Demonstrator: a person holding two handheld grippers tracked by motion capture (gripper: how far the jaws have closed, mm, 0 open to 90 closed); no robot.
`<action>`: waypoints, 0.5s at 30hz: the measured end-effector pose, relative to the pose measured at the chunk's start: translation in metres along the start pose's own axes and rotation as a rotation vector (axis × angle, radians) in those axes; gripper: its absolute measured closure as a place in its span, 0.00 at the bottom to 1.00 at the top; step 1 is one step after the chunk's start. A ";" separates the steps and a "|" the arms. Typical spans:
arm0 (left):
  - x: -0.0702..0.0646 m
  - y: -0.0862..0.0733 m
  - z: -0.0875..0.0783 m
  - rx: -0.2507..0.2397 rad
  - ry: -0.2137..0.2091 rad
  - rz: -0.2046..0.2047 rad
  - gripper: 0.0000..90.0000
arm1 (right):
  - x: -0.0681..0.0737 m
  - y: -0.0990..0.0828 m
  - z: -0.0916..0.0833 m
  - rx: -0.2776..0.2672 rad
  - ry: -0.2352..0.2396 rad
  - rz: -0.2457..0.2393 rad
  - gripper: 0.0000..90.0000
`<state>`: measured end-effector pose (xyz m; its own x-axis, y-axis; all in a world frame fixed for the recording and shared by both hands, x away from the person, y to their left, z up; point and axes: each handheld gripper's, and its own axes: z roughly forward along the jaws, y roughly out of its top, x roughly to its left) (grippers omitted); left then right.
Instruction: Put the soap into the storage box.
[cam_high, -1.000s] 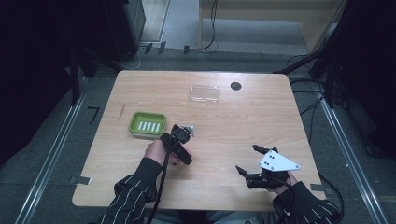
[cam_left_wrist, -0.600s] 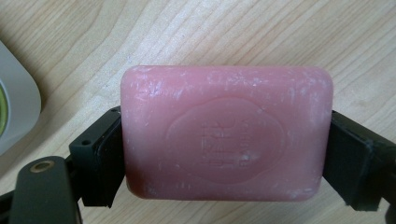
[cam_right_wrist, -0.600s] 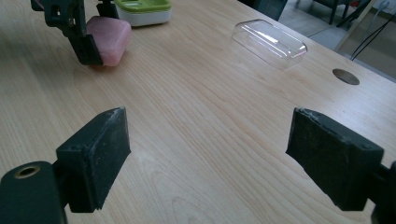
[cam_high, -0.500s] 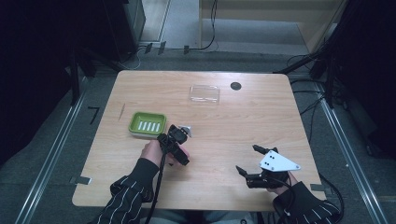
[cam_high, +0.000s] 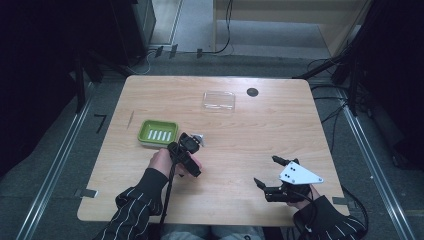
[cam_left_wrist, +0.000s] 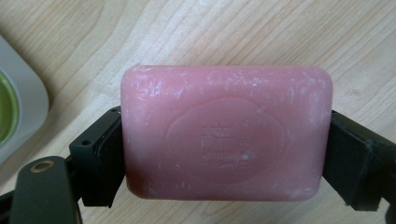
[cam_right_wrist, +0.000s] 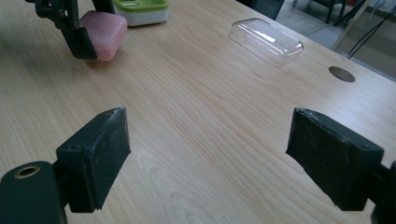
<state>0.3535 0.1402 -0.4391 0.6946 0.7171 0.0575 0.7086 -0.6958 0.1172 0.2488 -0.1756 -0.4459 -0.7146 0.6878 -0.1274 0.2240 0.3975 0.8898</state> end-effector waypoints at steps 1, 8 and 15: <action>0.000 0.000 -0.001 0.000 0.001 -0.002 0.15 | 0.000 0.000 0.000 0.001 0.000 0.001 0.15; 0.009 -0.004 -0.009 -0.007 -0.002 -0.016 0.15 | -0.001 -0.001 -0.001 -0.002 -0.004 0.000 0.15; 0.016 -0.008 -0.012 0.000 -0.008 -0.012 0.15 | -0.001 -0.002 -0.003 -0.001 -0.008 0.000 0.15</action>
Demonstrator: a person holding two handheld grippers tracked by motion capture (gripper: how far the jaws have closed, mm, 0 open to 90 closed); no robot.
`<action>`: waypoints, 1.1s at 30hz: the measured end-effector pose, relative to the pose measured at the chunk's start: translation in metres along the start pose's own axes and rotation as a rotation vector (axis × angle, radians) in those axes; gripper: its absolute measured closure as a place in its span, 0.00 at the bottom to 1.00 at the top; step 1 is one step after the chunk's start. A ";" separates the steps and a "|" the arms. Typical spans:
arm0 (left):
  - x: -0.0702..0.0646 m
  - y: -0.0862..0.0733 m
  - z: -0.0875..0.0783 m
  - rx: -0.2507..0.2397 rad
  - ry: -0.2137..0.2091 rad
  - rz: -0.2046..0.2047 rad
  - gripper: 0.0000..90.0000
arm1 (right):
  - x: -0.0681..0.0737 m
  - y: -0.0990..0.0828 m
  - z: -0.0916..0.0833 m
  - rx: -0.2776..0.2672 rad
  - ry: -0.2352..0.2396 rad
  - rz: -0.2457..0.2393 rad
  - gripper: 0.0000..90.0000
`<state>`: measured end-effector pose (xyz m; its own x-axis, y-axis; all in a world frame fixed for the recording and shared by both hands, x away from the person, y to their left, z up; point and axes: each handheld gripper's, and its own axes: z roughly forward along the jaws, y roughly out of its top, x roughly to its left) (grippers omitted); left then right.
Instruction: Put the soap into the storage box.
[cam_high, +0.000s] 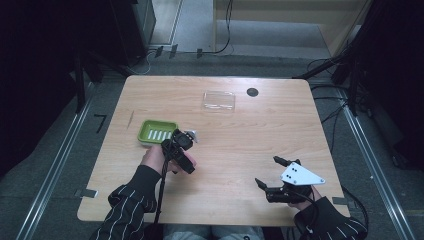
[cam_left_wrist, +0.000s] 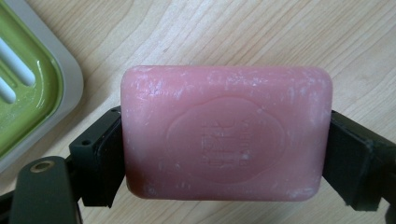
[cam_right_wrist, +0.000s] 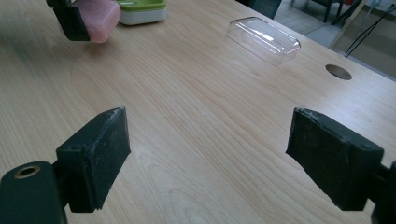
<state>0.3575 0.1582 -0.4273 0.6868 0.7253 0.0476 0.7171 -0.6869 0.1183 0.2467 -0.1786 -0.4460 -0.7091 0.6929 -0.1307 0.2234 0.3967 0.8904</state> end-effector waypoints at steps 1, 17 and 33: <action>0.000 0.000 0.000 0.002 0.000 0.000 0.15 | 0.000 0.000 0.000 0.000 -0.001 0.001 0.15; 0.010 -0.009 -0.006 0.002 0.007 -0.024 0.15 | 0.001 0.001 0.001 0.005 0.005 -0.008 0.15; 0.019 -0.016 -0.012 -0.008 0.014 -0.046 0.15 | 0.002 0.002 0.003 0.002 0.005 -0.010 0.15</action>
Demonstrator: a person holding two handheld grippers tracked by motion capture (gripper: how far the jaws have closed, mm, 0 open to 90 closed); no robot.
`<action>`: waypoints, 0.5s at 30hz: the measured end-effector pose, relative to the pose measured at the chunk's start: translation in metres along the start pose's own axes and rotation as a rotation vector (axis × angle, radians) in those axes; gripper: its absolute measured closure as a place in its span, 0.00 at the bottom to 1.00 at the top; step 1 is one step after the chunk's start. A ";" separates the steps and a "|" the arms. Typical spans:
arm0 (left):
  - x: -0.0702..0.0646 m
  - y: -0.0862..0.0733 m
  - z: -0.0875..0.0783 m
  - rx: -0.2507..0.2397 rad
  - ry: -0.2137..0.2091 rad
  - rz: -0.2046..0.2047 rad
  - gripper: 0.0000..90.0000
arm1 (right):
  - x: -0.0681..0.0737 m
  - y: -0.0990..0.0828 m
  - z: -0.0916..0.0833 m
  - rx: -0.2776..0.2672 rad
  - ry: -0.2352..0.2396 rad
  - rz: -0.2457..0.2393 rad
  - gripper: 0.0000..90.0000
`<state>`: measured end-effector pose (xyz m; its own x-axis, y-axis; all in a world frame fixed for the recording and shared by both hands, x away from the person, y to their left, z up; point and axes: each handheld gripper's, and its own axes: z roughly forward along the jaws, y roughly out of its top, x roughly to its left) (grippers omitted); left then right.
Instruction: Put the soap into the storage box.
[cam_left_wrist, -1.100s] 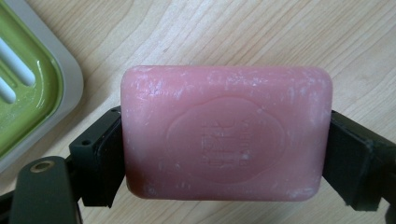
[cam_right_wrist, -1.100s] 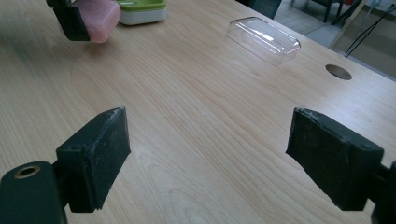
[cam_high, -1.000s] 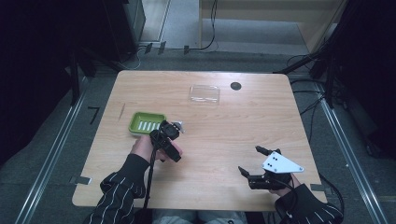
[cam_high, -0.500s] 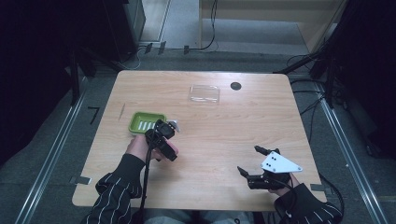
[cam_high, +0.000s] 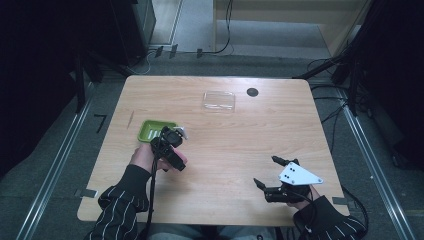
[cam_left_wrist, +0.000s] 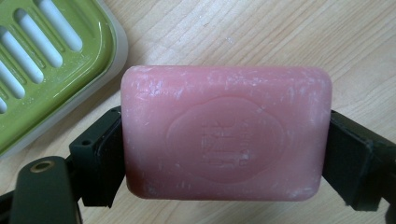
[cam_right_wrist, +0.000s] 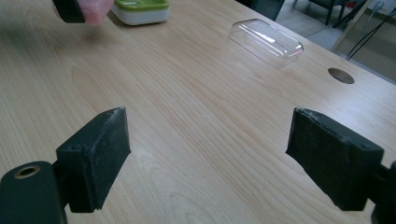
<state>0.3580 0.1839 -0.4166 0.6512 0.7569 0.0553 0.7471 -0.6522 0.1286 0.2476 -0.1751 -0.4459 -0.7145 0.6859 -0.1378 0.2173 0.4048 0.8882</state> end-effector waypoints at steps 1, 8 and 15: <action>0.001 0.000 0.000 0.000 -0.003 -0.003 0.15 | 0.000 0.000 0.000 0.000 -0.002 0.002 0.15; 0.002 0.000 -0.002 -0.009 -0.004 -0.009 0.15 | 0.000 -0.001 -0.002 0.000 -0.008 0.003 0.15; 0.011 -0.003 -0.005 -0.015 -0.002 -0.029 0.15 | -0.001 -0.002 -0.003 0.002 -0.010 0.005 0.15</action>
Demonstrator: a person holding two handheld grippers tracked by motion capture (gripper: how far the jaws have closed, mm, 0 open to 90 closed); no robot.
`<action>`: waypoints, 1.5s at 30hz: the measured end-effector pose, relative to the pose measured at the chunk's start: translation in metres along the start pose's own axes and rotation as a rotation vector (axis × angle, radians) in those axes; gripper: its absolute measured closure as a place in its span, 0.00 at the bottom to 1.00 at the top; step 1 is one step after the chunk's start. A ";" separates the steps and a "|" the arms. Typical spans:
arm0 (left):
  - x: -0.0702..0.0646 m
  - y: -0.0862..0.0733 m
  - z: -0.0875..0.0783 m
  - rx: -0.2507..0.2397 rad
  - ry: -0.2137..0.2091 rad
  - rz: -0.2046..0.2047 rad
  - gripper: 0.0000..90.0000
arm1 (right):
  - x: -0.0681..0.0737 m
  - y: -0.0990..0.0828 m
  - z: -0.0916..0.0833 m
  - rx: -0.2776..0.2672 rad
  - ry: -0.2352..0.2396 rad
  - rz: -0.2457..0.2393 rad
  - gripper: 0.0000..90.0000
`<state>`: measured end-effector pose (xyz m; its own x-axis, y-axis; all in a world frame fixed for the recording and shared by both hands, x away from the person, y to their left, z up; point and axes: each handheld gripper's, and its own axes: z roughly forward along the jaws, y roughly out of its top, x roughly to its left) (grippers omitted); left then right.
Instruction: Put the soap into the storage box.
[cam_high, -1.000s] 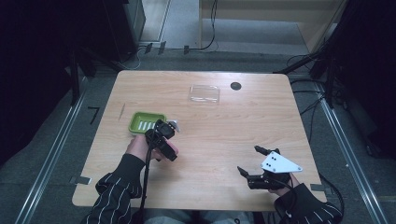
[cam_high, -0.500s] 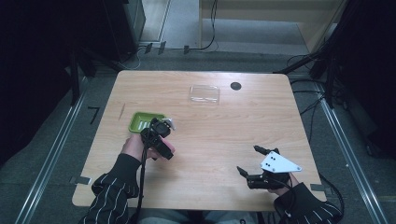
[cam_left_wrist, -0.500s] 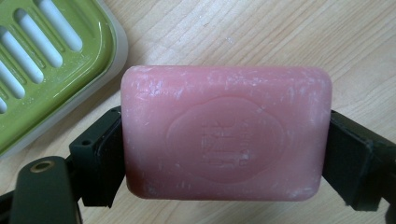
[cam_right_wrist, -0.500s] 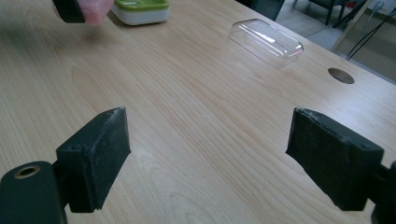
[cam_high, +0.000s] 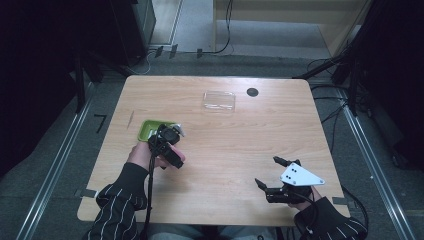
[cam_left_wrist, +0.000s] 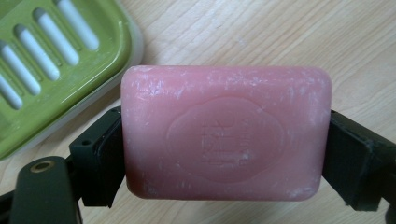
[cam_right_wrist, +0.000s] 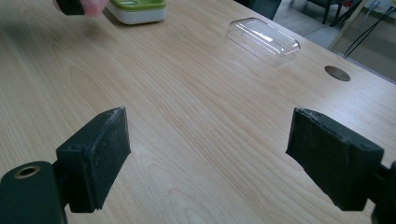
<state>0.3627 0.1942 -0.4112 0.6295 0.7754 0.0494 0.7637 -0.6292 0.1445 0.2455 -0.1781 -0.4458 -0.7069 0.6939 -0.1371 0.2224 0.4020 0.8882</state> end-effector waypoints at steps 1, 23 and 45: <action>0.002 -0.001 -0.001 0.003 0.000 -0.004 0.15 | 0.000 0.000 0.000 0.000 0.000 0.001 0.15; 0.032 -0.007 -0.009 -0.042 0.021 -0.113 0.15 | 0.000 0.000 0.000 0.001 0.005 -0.002 0.15; 0.047 0.003 -0.019 -0.102 0.016 -0.167 0.15 | 0.000 0.000 0.001 0.002 0.002 0.000 0.15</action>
<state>0.3919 0.2302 -0.3897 0.4922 0.8699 0.0322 0.8384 -0.4836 0.2515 0.2460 -0.1776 -0.4462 -0.7082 0.6927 -0.1366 0.2233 0.4033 0.8874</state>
